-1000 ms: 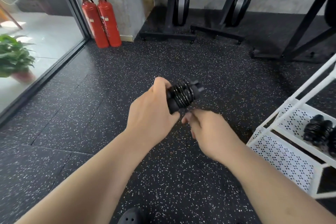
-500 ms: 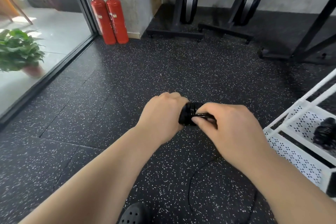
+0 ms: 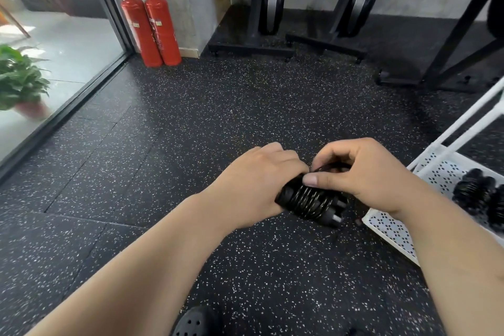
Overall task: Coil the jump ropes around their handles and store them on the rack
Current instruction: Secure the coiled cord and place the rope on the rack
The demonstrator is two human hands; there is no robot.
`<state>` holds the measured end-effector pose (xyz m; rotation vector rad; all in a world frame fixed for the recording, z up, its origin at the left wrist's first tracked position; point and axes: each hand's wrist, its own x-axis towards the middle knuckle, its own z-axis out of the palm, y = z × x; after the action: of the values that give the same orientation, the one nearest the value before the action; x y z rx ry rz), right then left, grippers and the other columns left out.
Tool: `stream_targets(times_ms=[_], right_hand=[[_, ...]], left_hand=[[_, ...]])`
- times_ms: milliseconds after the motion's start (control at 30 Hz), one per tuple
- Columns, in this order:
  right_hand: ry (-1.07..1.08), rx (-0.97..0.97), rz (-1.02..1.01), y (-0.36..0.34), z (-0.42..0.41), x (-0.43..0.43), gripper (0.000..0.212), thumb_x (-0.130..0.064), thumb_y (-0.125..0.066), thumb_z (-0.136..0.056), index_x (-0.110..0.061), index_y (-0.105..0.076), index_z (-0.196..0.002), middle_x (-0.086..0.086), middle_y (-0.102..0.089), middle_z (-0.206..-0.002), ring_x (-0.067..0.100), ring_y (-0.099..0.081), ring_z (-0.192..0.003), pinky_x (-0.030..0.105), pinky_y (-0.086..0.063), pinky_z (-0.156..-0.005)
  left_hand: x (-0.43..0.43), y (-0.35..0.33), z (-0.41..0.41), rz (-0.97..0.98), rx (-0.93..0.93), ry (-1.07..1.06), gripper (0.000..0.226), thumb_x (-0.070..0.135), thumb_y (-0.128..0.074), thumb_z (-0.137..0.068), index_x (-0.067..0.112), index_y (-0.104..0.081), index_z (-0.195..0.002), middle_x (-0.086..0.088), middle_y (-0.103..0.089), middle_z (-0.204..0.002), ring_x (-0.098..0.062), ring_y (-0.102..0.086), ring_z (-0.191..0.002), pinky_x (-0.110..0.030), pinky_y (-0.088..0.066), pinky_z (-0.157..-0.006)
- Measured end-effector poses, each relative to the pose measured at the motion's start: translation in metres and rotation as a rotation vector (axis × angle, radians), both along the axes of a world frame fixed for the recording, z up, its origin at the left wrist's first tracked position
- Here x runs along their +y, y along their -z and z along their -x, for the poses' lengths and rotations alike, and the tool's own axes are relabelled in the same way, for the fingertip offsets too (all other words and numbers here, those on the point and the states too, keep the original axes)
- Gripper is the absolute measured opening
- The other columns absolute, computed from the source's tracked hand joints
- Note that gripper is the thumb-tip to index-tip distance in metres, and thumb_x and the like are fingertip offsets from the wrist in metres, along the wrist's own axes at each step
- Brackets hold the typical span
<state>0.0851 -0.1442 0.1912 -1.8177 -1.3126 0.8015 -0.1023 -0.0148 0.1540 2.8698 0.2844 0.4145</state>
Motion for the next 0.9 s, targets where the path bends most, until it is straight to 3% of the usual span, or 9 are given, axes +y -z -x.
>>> stream_targets(times_ms=[100, 233, 400, 533, 667, 800, 900], right_hand=[[-0.03, 0.113, -0.019, 0.003, -0.007, -0.001, 0.027, -0.043, -0.091, -0.069, -0.021, -0.079, -0.081, 0.001, -0.077, -0.085, 0.015, -0.069, -0.078, 0.036, -0.056, -0.08], [-0.056, 0.214, -0.006, 0.007, -0.01, 0.0, 0.022, -0.036, -0.087, -0.077, -0.017, -0.075, -0.075, -0.002, -0.069, -0.073, 0.01, -0.061, -0.07, 0.021, -0.05, -0.067], [-0.064, 0.18, 0.0, 0.009, -0.011, 0.002, 0.033, -0.044, -0.085, -0.078, -0.014, -0.072, -0.073, -0.001, -0.065, -0.069, 0.011, -0.056, -0.066, 0.021, -0.045, -0.063], [-0.068, 0.163, -0.032, 0.009, -0.011, 0.004, 0.035, -0.044, -0.086, -0.077, -0.012, -0.071, -0.072, 0.0, -0.065, -0.068, 0.011, -0.054, -0.066, 0.02, -0.044, -0.063], [-0.083, 0.18, -0.019, 0.01, -0.01, 0.005, 0.036, -0.045, -0.087, -0.074, -0.012, -0.072, -0.071, 0.001, -0.065, -0.069, 0.011, -0.055, -0.067, 0.021, -0.045, -0.064], [-0.076, 0.266, 0.002, 0.014, -0.011, 0.006, 0.043, -0.049, -0.091, -0.079, -0.012, -0.071, -0.074, 0.003, -0.064, -0.07, 0.014, -0.055, -0.065, 0.022, -0.046, -0.061], [-0.066, 0.415, 0.001, 0.014, -0.009, 0.006, 0.056, -0.054, -0.081, -0.079, -0.001, -0.066, -0.084, 0.004, -0.063, -0.072, 0.013, -0.058, -0.063, 0.02, -0.047, -0.057]], left_hand=[[-0.005, -0.005, 0.0, 0.045, -0.006, 0.008, 0.041, 0.03, -0.083, -0.084, 0.027, -0.064, -0.119, 0.014, -0.061, -0.106, -0.013, -0.05, -0.1, -0.035, -0.049, -0.093], [-0.01, -0.01, -0.001, 0.112, -0.003, -0.003, 0.049, 0.031, -0.081, -0.085, 0.028, -0.059, -0.129, 0.015, -0.062, -0.11, -0.008, -0.047, -0.102, -0.02, -0.039, -0.092], [-0.011, -0.007, 0.0, 0.071, 0.032, 0.001, 0.035, 0.031, -0.082, -0.083, 0.025, -0.057, -0.107, 0.014, -0.049, -0.099, -0.008, -0.041, -0.098, -0.028, -0.047, -0.09], [-0.006, -0.008, 0.004, 0.07, 0.028, -0.05, 0.038, 0.038, -0.08, -0.083, 0.028, -0.058, -0.112, 0.011, -0.05, -0.111, -0.012, -0.045, -0.107, -0.035, -0.052, -0.093], [-0.008, -0.013, 0.006, -0.024, 0.05, -0.027, 0.038, 0.048, -0.078, -0.084, 0.034, -0.054, -0.109, 0.018, -0.056, -0.1, -0.011, -0.051, -0.094, -0.037, -0.055, -0.085], [-0.012, -0.019, 0.01, 0.037, 0.009, -0.036, 0.037, 0.044, -0.075, -0.084, 0.034, -0.049, -0.107, 0.023, -0.043, -0.095, -0.007, -0.044, -0.09, -0.037, -0.055, -0.077], [-0.014, -0.022, 0.011, 0.205, -0.035, -0.067, 0.046, 0.033, -0.082, -0.078, 0.031, -0.056, -0.116, 0.024, -0.049, -0.101, -0.004, -0.049, -0.098, -0.03, -0.05, -0.087]])
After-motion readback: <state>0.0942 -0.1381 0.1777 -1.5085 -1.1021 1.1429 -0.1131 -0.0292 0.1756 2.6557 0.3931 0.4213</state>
